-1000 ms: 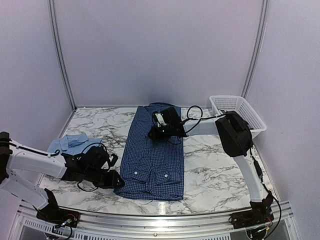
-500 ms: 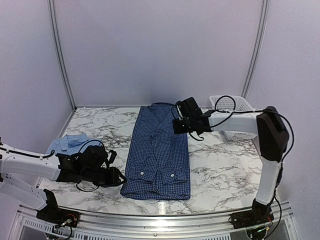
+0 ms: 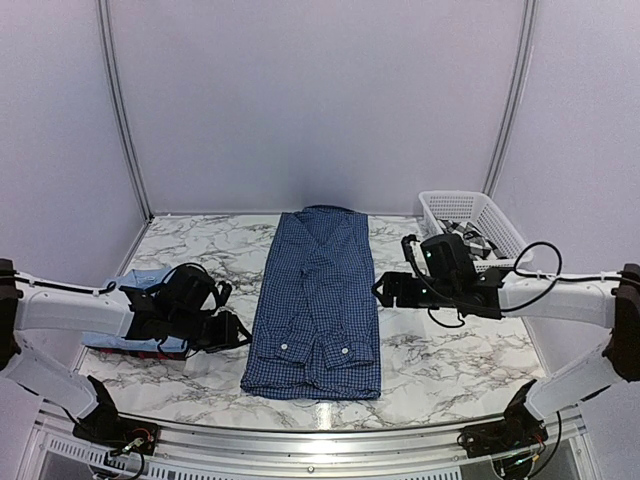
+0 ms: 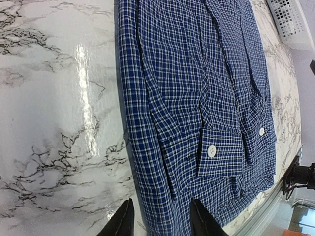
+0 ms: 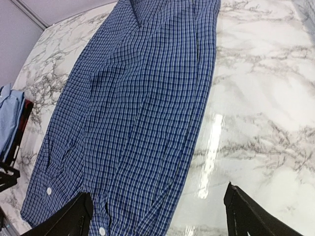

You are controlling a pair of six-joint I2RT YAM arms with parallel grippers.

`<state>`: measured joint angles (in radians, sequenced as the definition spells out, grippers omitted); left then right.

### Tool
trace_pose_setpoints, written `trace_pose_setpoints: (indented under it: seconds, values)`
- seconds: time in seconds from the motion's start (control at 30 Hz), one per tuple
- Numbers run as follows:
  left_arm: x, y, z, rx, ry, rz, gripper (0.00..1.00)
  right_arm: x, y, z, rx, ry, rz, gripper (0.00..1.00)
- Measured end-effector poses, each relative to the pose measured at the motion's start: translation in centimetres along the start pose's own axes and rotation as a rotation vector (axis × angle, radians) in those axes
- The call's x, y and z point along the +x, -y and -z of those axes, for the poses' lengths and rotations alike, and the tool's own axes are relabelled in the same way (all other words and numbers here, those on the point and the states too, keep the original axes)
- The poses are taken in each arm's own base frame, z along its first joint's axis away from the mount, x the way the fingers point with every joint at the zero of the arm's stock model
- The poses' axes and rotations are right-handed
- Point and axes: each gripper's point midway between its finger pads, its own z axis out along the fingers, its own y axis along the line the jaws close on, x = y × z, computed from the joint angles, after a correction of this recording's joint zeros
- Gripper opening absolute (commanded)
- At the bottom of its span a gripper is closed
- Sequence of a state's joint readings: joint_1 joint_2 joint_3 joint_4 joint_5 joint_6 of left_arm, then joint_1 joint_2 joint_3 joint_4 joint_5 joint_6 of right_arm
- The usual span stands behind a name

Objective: Fold and stack the long sleeve shirts
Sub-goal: Pick up the rectangle-folded shirt from the center of the board.

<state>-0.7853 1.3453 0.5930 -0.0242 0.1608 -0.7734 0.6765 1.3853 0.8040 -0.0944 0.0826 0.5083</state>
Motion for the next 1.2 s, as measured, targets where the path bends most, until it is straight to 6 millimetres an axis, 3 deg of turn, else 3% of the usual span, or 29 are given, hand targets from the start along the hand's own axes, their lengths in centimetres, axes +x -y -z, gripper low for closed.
trace_pose_setpoints:
  seconds: [0.13,0.37,0.5,0.63,0.83,0.97,1.2]
  values:
    - [-0.4,0.1,-0.4,0.011,-0.017,-0.012,0.40,3.1,0.4,1.8,-0.055,-0.053,-0.050,0.84]
    - [1.7,-0.6,-2.0,0.014,-0.124,-0.019,0.40,7.8,0.0,3.3,-0.162,-0.166,-0.157,0.77]
    - [2.2,-0.4,-2.3,0.031,-0.152,-0.015,0.40,12.6,-0.1,3.5,-0.204,-0.289,-0.225,0.73]
    - [2.8,-0.3,-2.9,0.052,-0.177,0.007,0.39,15.8,0.3,3.8,-0.222,-0.373,-0.293,0.71]
    - [2.6,0.4,-3.7,0.093,-0.178,0.038,0.36,16.4,-0.9,3.5,-0.289,-0.409,-0.365,0.63]
    - [2.4,0.7,-3.9,0.107,-0.171,0.056,0.42,16.6,-1.6,3.1,-0.328,-0.422,-0.404,0.61]
    - [2.1,0.7,-3.7,0.140,-0.156,0.093,0.43,16.6,-2.5,2.5,-0.380,-0.427,-0.462,0.57]
